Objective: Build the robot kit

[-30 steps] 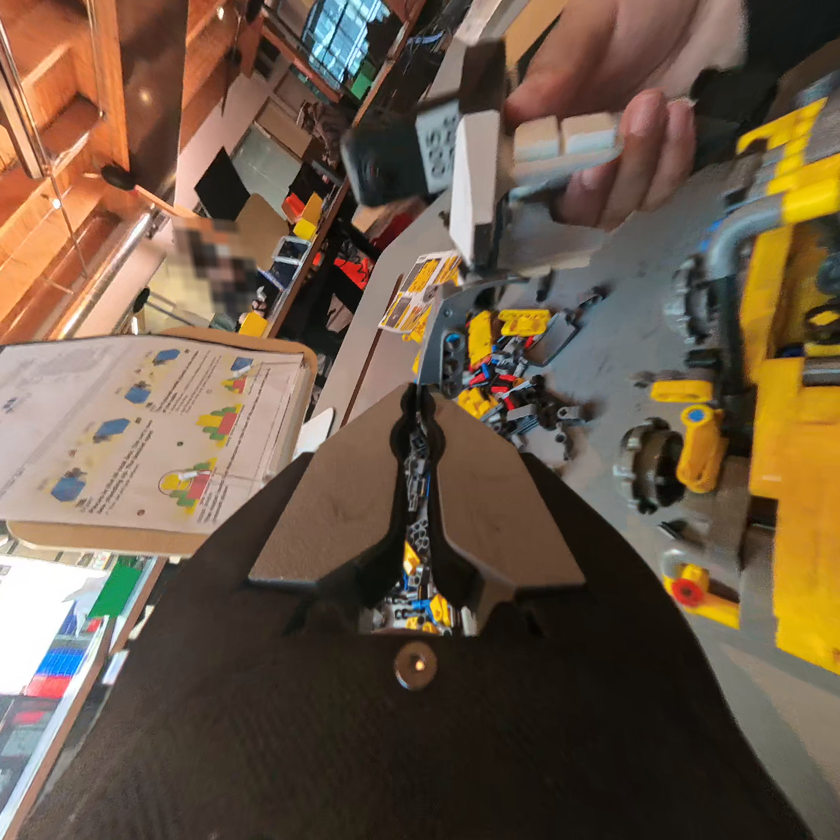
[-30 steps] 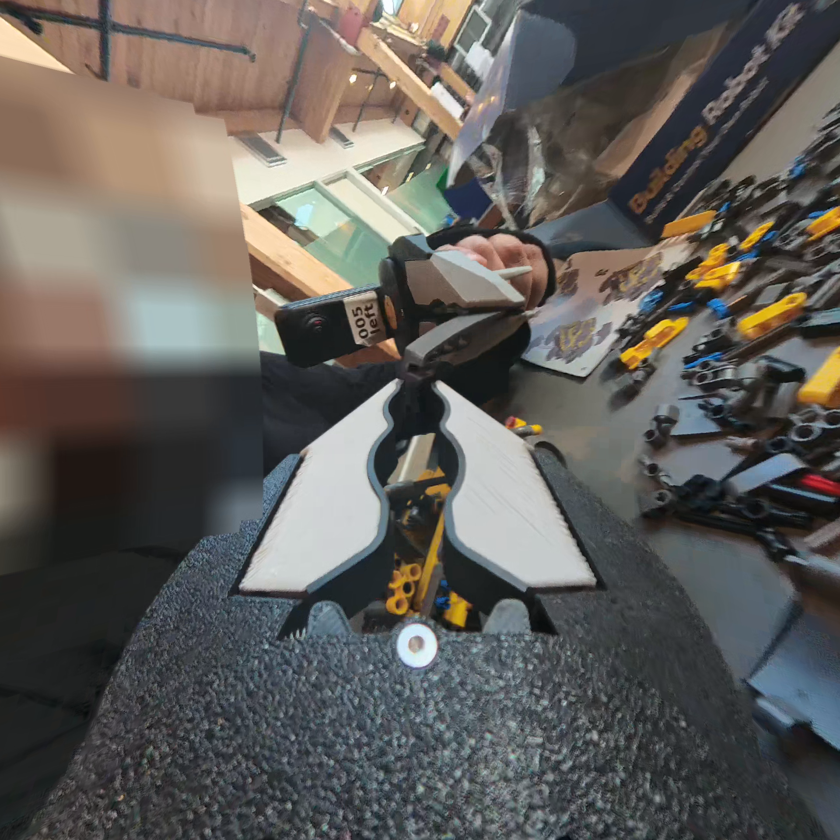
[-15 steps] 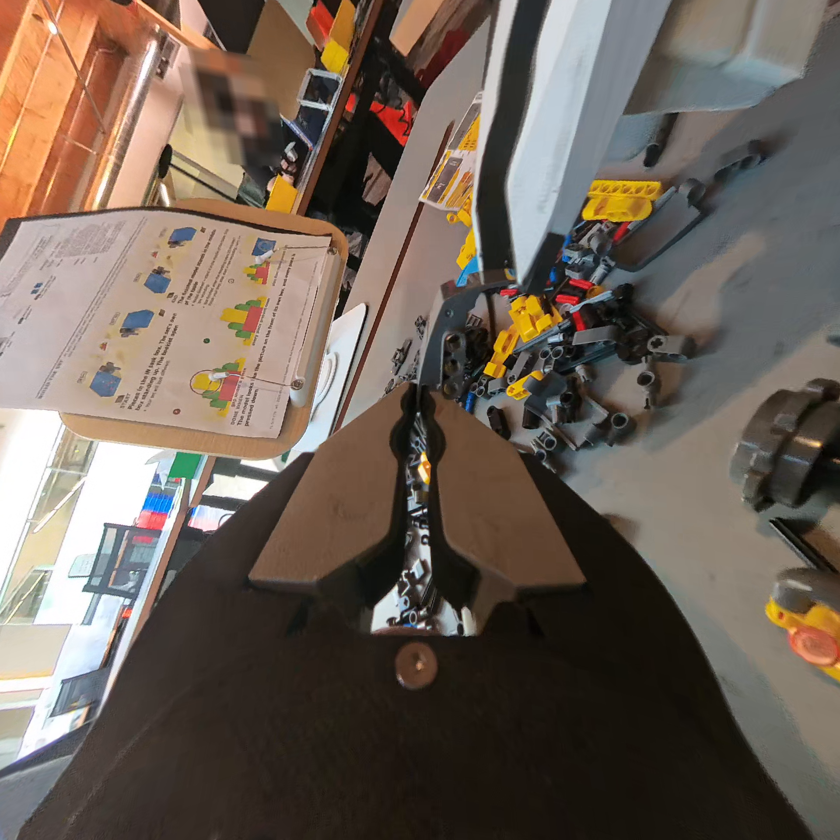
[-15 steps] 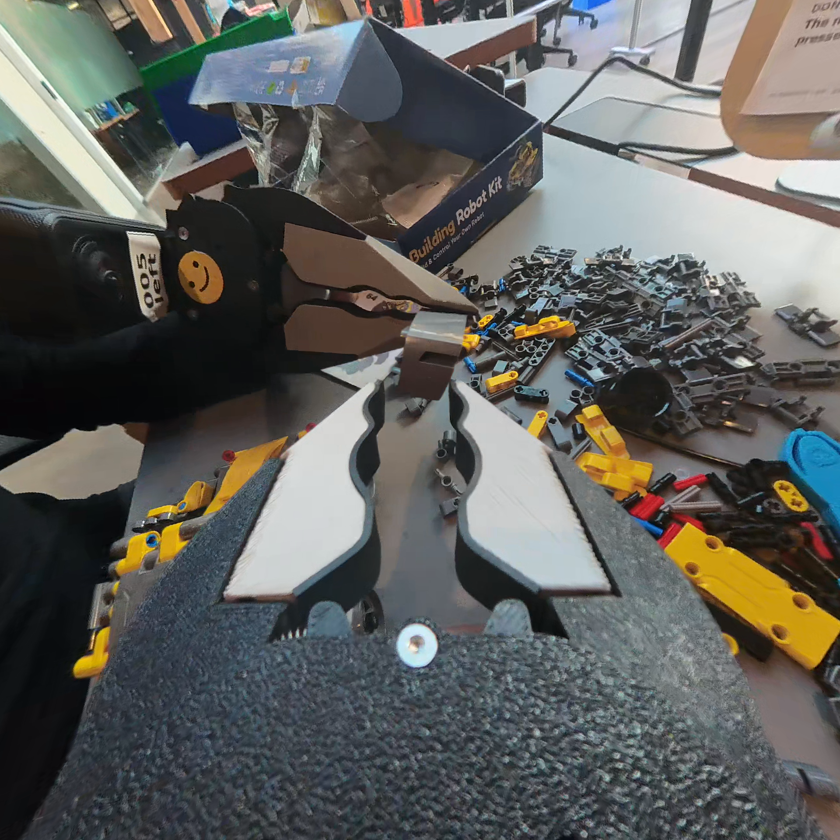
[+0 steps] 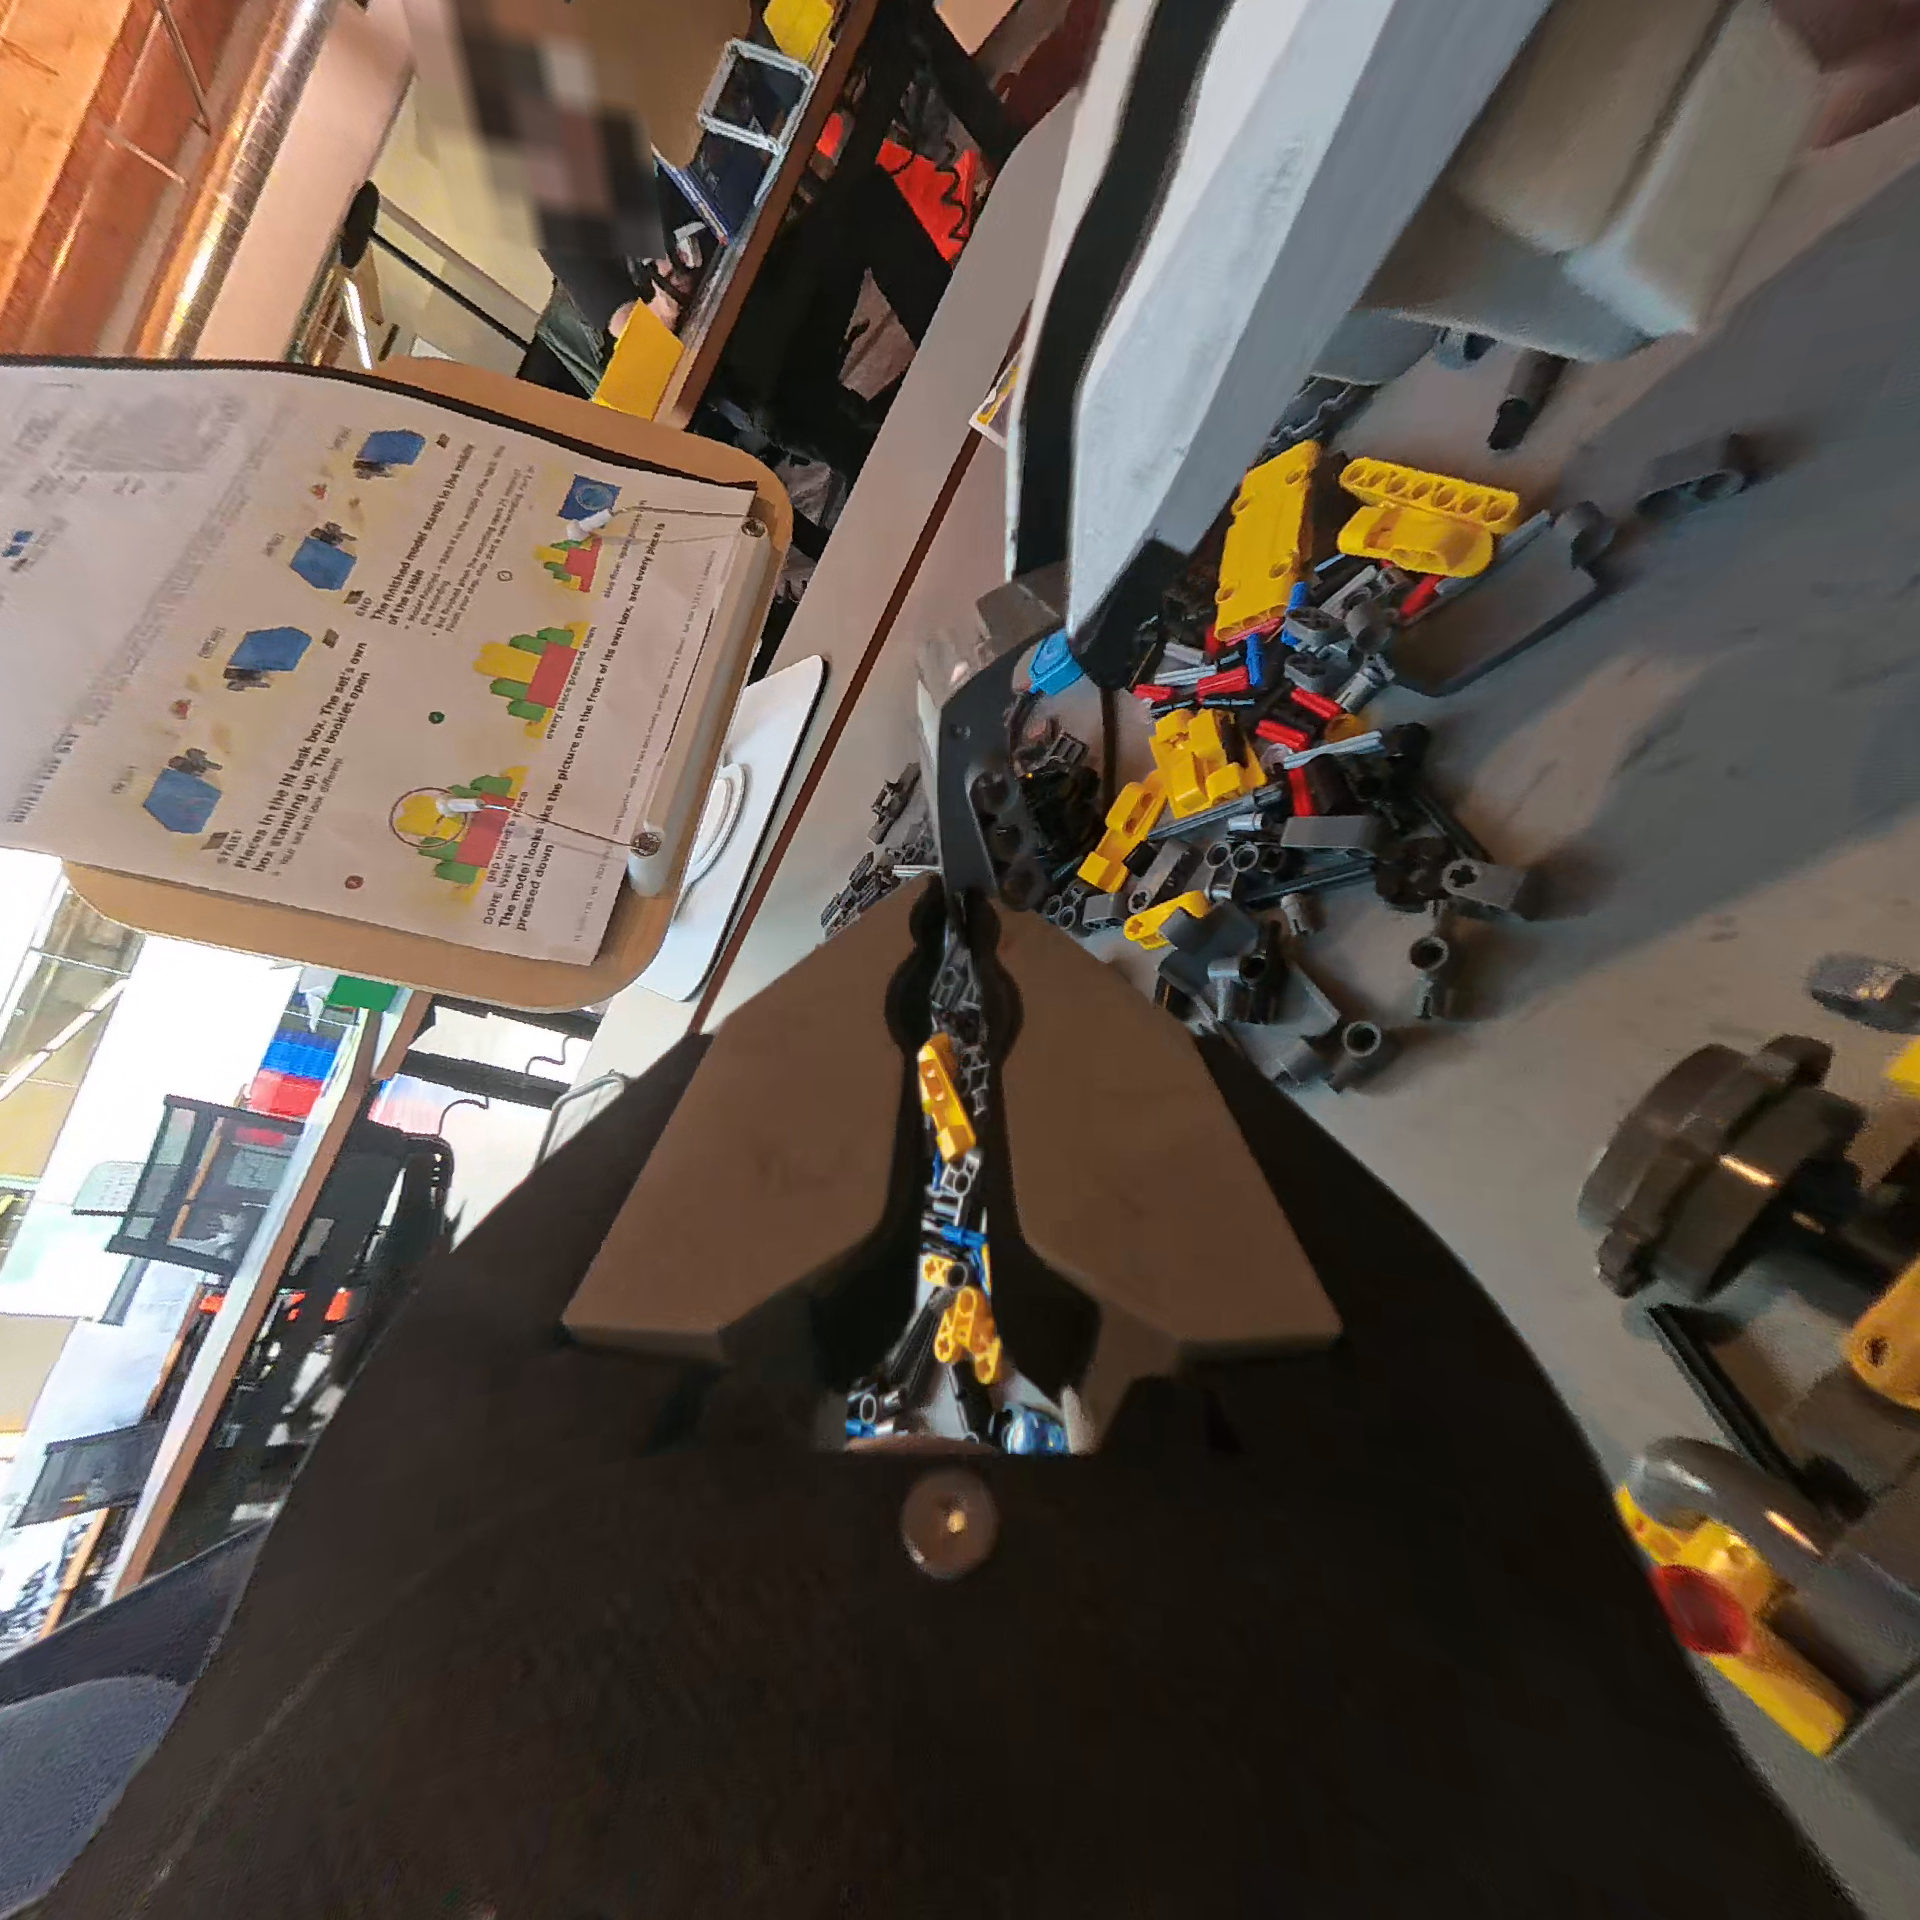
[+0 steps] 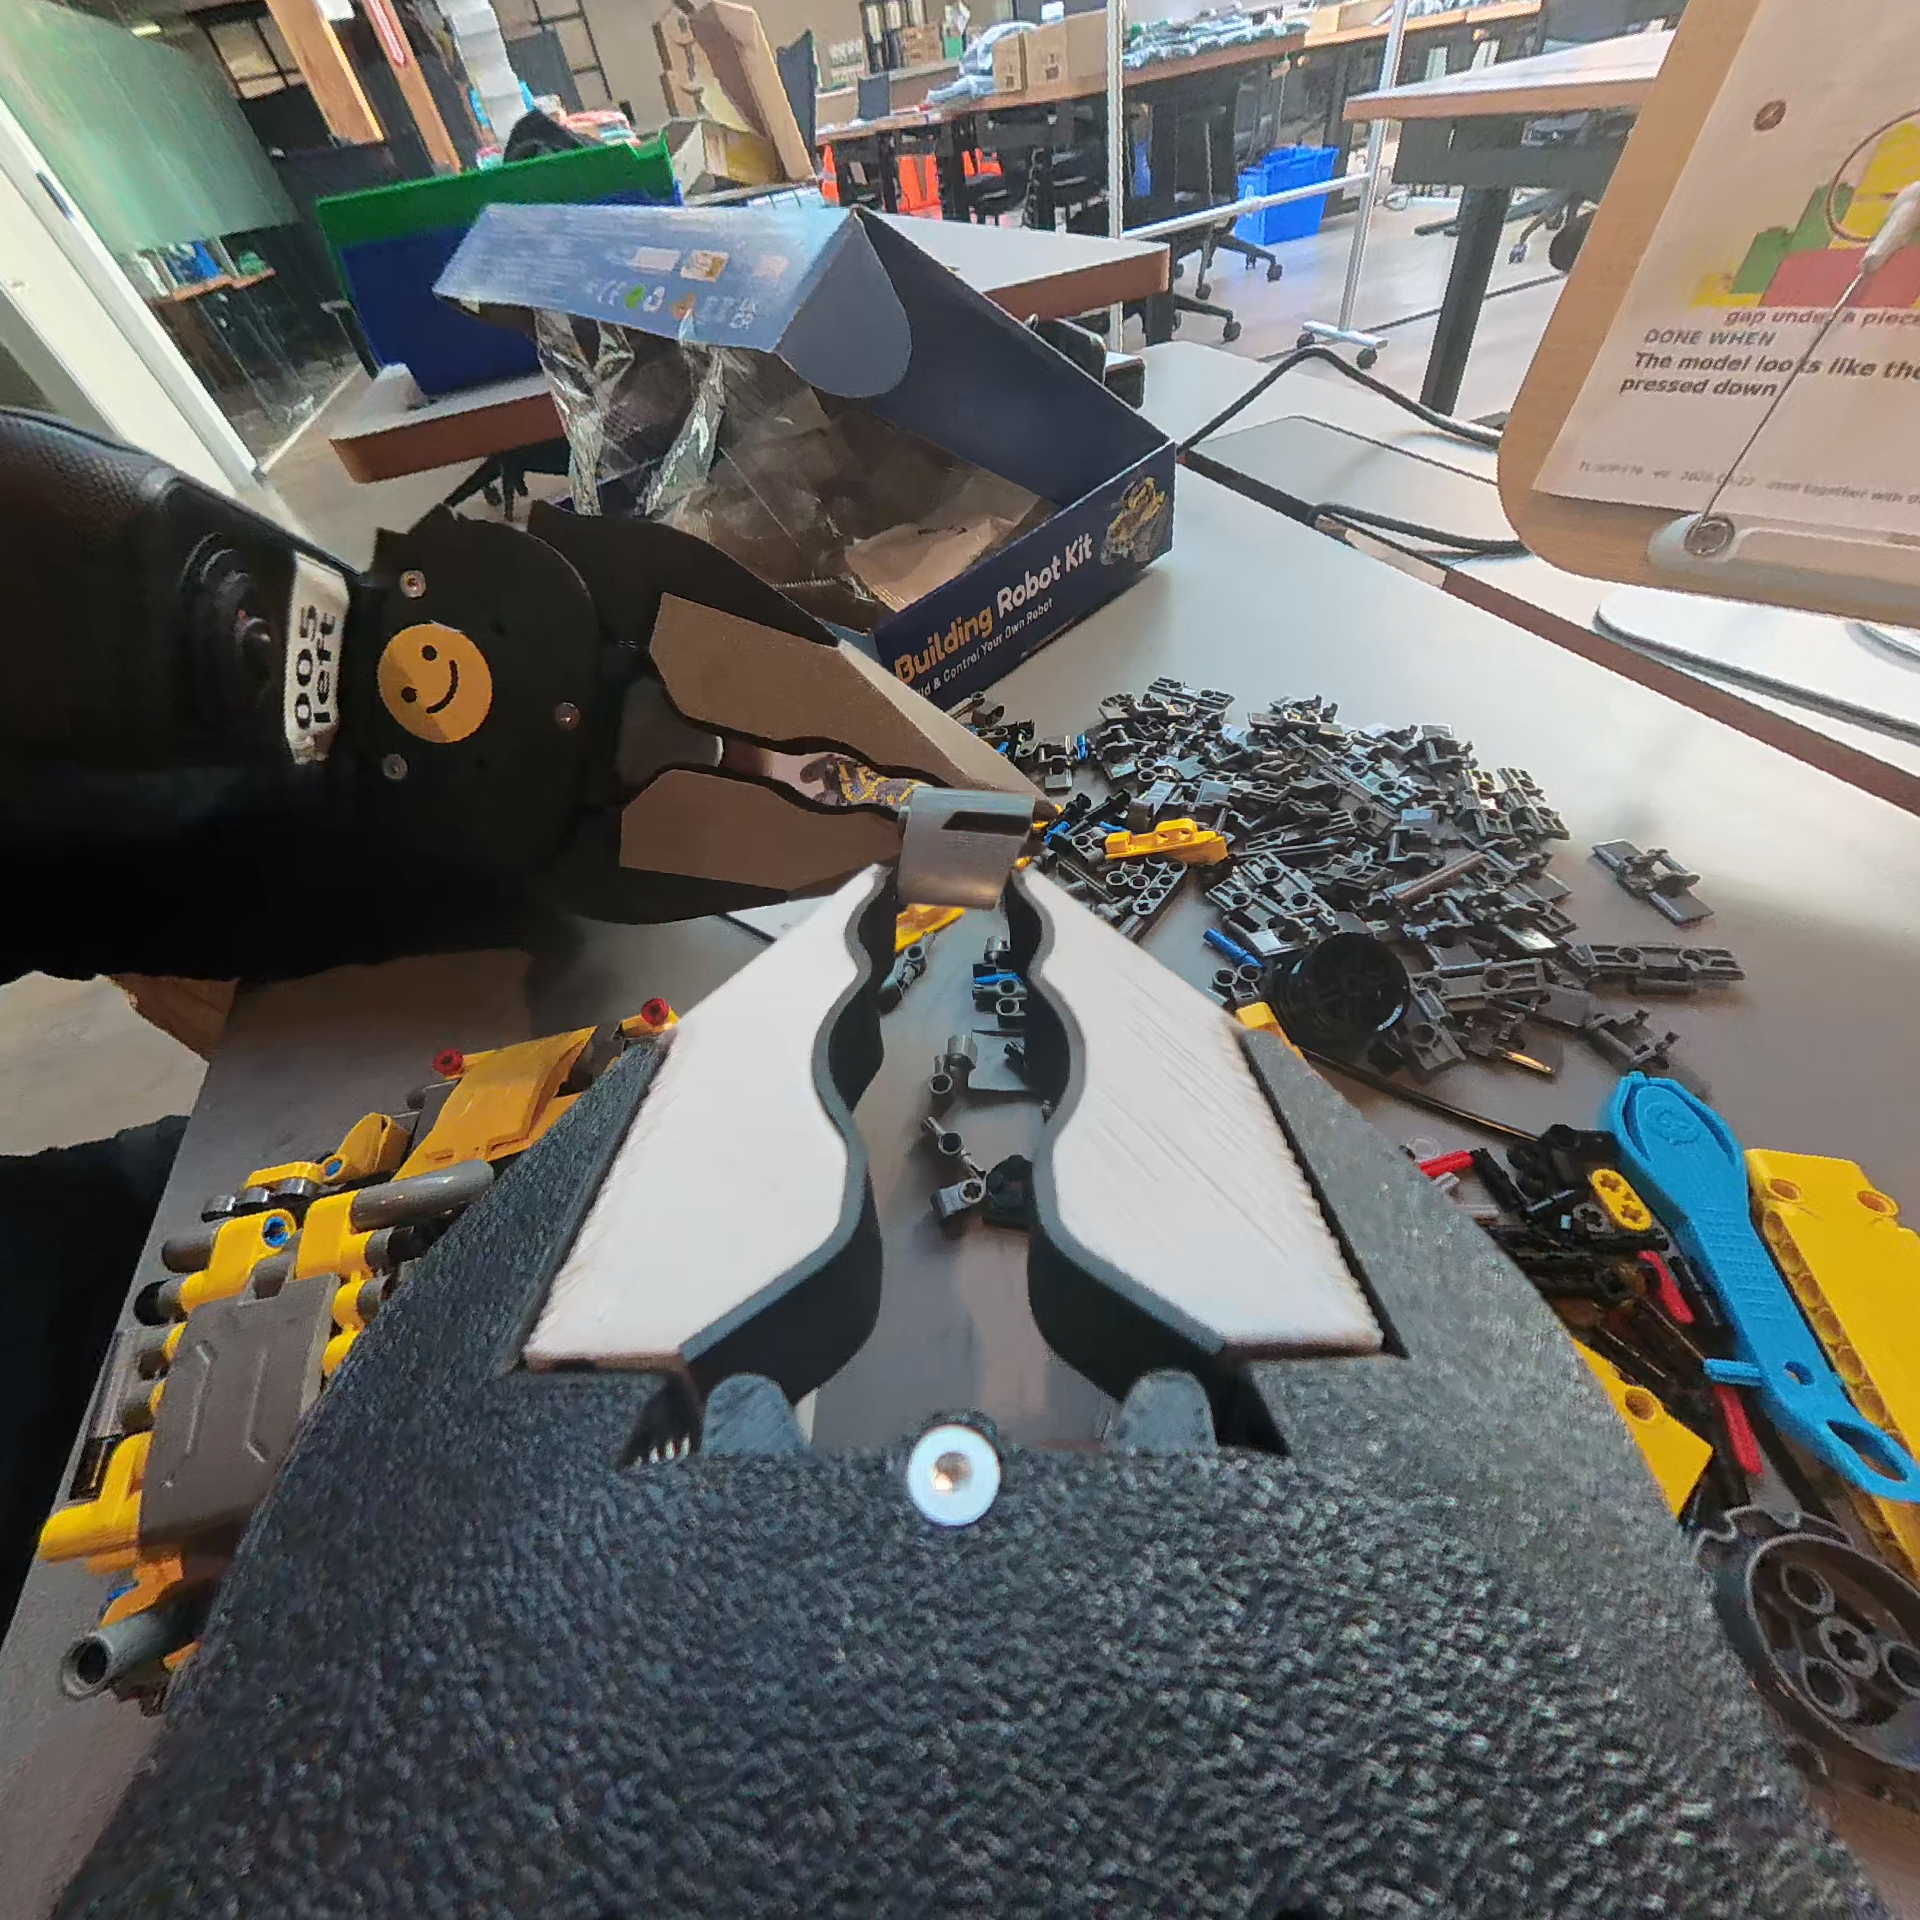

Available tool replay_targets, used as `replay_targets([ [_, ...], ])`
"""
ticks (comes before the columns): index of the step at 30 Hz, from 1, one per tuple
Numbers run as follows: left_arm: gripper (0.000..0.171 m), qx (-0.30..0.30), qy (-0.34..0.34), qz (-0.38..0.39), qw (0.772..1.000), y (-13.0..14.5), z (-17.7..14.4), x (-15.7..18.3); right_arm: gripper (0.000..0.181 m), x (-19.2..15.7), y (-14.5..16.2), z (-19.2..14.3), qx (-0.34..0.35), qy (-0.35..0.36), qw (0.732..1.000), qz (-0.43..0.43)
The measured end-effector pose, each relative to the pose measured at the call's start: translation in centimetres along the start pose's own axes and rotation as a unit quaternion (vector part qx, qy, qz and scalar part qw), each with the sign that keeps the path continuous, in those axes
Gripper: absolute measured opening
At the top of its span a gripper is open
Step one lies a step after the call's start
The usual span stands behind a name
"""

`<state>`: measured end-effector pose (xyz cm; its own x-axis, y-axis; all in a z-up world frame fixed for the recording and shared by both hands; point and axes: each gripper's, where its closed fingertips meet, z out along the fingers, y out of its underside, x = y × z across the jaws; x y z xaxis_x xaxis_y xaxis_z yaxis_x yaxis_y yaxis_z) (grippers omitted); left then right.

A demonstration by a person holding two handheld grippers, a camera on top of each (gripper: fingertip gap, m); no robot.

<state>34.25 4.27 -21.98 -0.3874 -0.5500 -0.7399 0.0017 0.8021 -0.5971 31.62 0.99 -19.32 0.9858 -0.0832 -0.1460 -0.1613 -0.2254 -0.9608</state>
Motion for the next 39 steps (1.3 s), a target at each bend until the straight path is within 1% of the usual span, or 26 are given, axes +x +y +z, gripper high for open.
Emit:
replay_targets([
  [7, 0.0, -0.011, 0.012, -0.027, 1.0, 0.7, 0.5, 0.3, 0.017, 0.7, 0.8, 0.2, -0.02, 0.04, 0.998, -0.048],
  [9, 0.001, -0.016, 0.018, -0.038, 0.999, 1.0, 0.6, 0.4, 0.017, 1.0, 0.8, 0.1, -0.026, 0.062, 0.995, -0.074],
  [11, 0.006, -0.017, 0.023, -0.055, 0.998, 1.3, 0.7, 0.3, 0.017, 1.5, 0.6, -0.3, -0.031, 0.098, 0.988, -0.115],
  [15, 0.007, -0.03, 0.027, -0.093, 0.995, 2.3, 1.1, -0.2, 0.017, 2.1, -0.2, -0.9, -0.028, 0.152, 0.971, -0.18],
  [18, 0.007, -0.043, 0.025, -0.103, 0.994, 3.1, 1.5, -0.3, 0.017, 2.5, -0.2, -1.3, -0.04, 0.185, 0.955, -0.227],
  [20, 0.008, -0.051, 0.024, -0.1, 0.993, 3.5, 1.7, -0.1, 0.017, 2.8, -0.1, -1.4, -0.047, 0.199, 0.947, -0.248],
  [23, 0.01, -0.052, 0.026, -0.109, 0.992, 3.6, 1.9, -0.1, 0.017, 2.9, -0.1, -1.5, -0.045, 0.203, 0.944, -0.256],
  [27, 0.011, -0.049, 0.027, -0.124, 0.991, 3.5, 1.9, -0.3, 0.017, 3.9, -0.5, -2.6, -0.036, 0.229, 0.94, -0.251],
  [30, 0.011, -0.049, 0.026, -0.118, 0.991, 3.5, 1.8, -0.3, 0.016, 4.5, -1.0, -4.7, -0.016, 0.262, 0.937, -0.231],
  [34, 0.01, -0.041, 0.026, -0.116, 0.992, 3.1, 1.4, -0.5, 0.016, 3.9, -0.8, -9.0, 0.011, 0.303, 0.936, -0.176],
  [39, 0.01, -0.042, 0.015, -0.12, 0.992, 3.0, 1.4, -0.9, 0.017, 1.0, 1.6, -14.5, 0.038, 0.312, 0.947, -0.06],
])
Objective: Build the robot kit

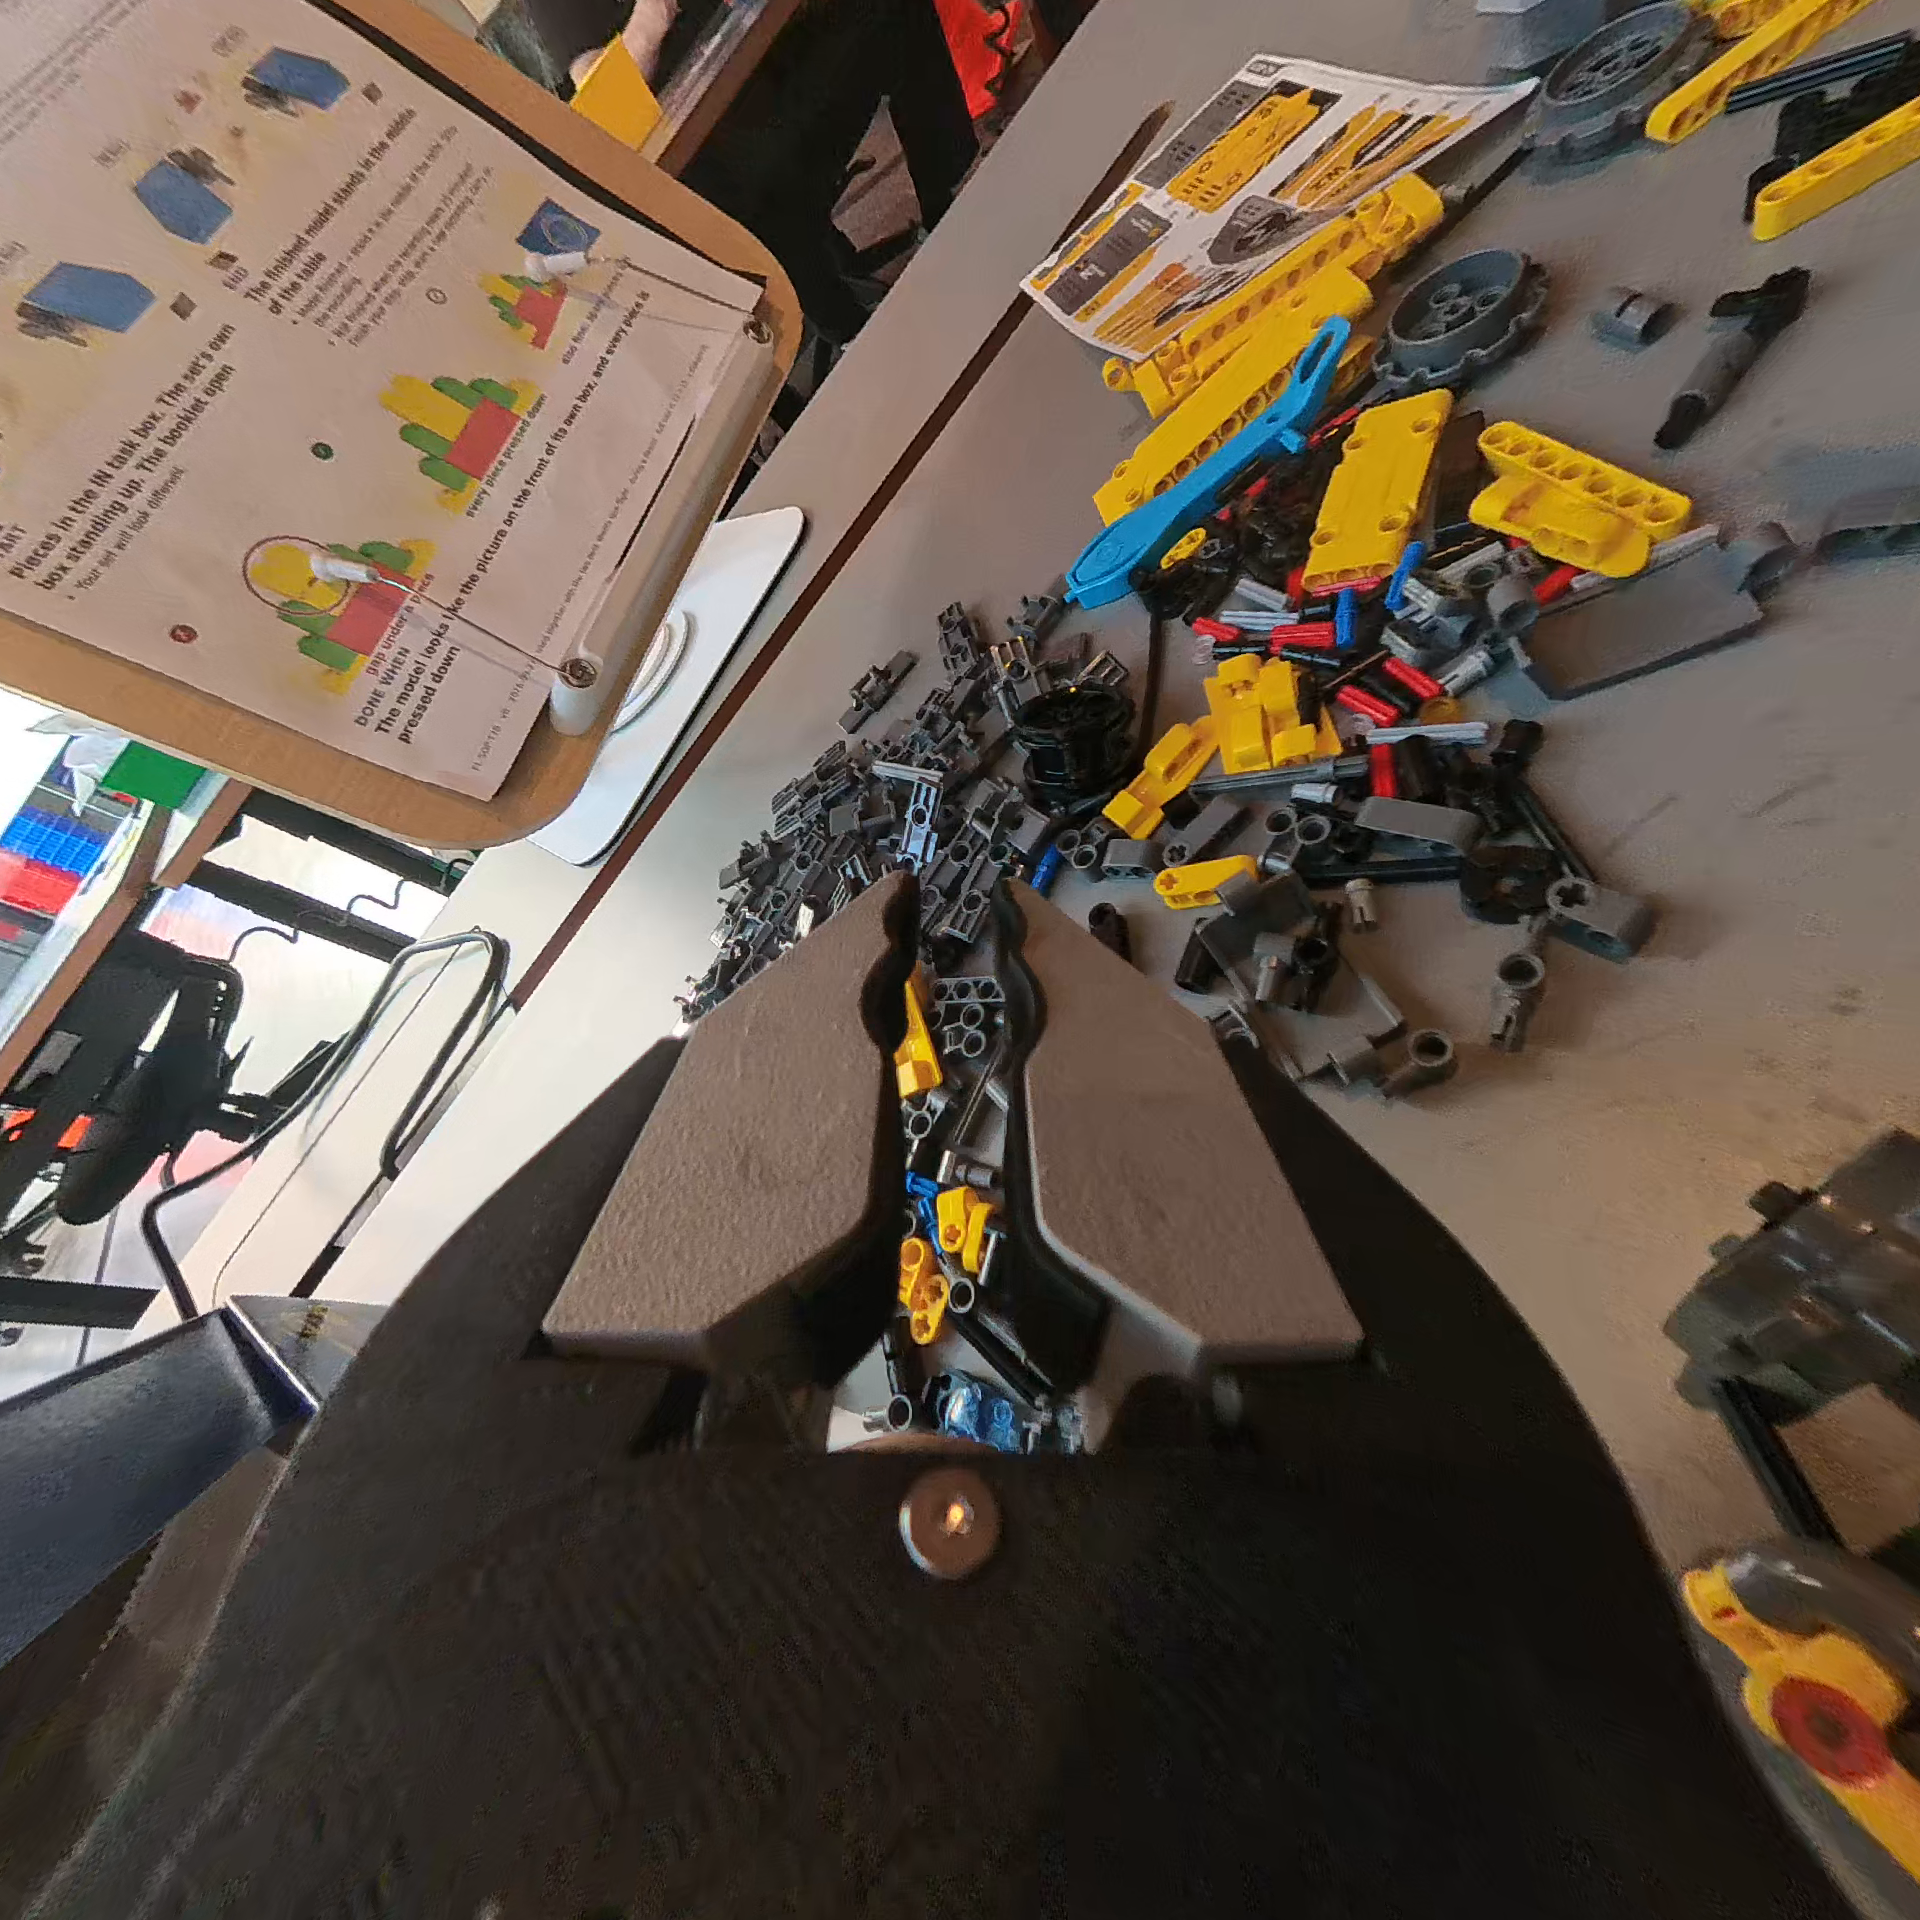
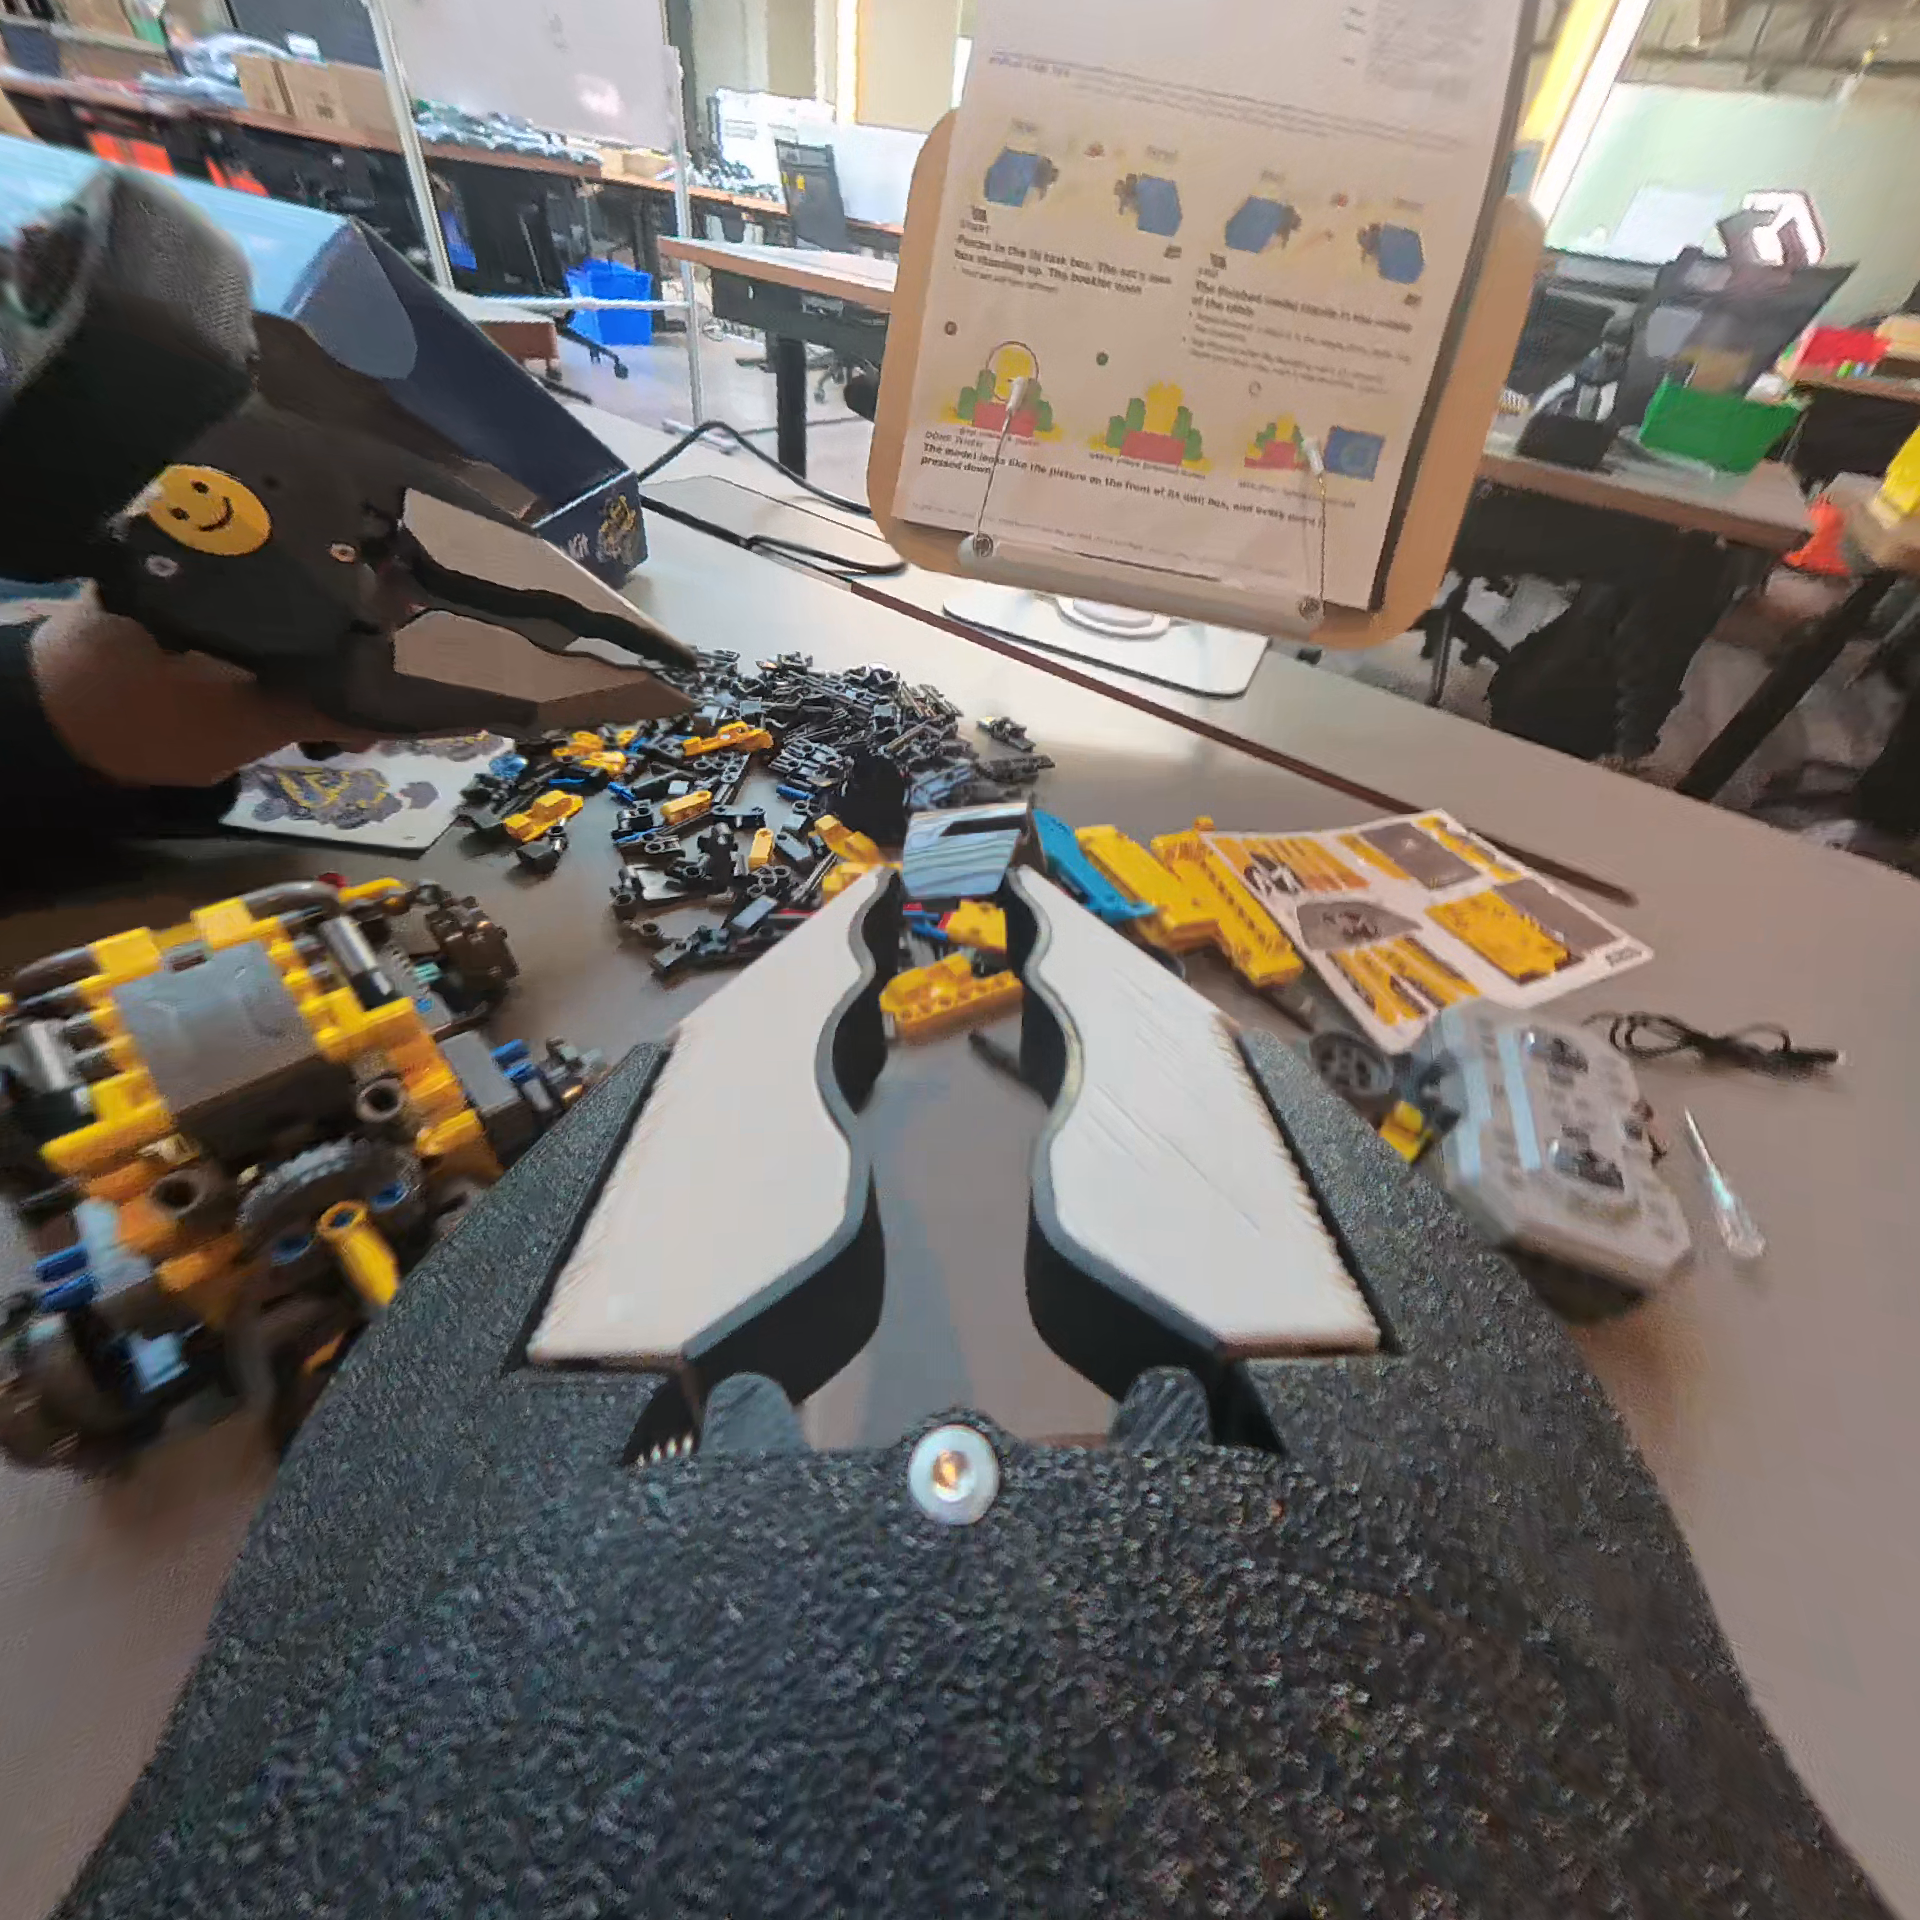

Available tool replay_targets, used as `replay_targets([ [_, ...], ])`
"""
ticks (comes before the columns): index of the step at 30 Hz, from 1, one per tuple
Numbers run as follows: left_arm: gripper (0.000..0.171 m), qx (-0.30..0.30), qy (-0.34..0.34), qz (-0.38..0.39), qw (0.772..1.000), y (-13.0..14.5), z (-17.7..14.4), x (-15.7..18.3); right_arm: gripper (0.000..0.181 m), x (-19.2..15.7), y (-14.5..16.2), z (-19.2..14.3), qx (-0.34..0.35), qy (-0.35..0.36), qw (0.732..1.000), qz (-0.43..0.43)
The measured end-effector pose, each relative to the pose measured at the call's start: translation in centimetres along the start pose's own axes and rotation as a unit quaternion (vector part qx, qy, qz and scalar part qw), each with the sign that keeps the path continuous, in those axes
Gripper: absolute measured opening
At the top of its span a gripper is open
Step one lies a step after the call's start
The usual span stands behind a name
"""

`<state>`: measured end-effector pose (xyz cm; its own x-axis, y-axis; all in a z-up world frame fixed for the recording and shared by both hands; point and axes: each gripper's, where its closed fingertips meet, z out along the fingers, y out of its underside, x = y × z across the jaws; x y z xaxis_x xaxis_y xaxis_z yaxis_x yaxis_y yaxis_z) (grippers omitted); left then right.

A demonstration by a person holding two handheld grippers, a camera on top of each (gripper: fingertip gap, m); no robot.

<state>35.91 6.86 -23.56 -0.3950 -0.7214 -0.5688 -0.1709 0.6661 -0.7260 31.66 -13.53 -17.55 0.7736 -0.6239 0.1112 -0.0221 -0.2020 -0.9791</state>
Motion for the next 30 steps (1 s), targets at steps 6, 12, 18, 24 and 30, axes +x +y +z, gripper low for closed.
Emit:
replay_targets([
  [6, 0.009, -0.004, -0.002, -0.014, 1.0, 0.2, -0.1, -0.4, 0.017, -0.1, 3.6, -5.4, -0.063, 0.017, 0.998, 0.022],
  [12, 0.007, -0.004, -0.016, -0.097, 0.995, 1.3, -0.9, -3.9, 0.016, -1.5, 9.6, -6.9, -0.205, -0.023, 0.978, 0.03],
  [18, 0.01, -0.011, -0.015, -0.111, 0.994, 1.9, -1.1, -4.8, 0.016, -1.5, 13.9, -7.4, -0.298, -0.035, 0.954, 0.008],
  [24, 0.013, -0.026, 0.002, -0.124, 0.992, 2.7, -0.6, -4.5, 0.027, -1.2, 12.6, -7.1, -0.287, -0.056, 0.956, 0.021],
  [30, 0.019, -0.015, -0.003, -0.133, 0.991, 2.0, -1.3, -5.1, 0.032, 0.8, 8.9, -5.6, -0.24, -0.05, 0.969, 0.021],
])
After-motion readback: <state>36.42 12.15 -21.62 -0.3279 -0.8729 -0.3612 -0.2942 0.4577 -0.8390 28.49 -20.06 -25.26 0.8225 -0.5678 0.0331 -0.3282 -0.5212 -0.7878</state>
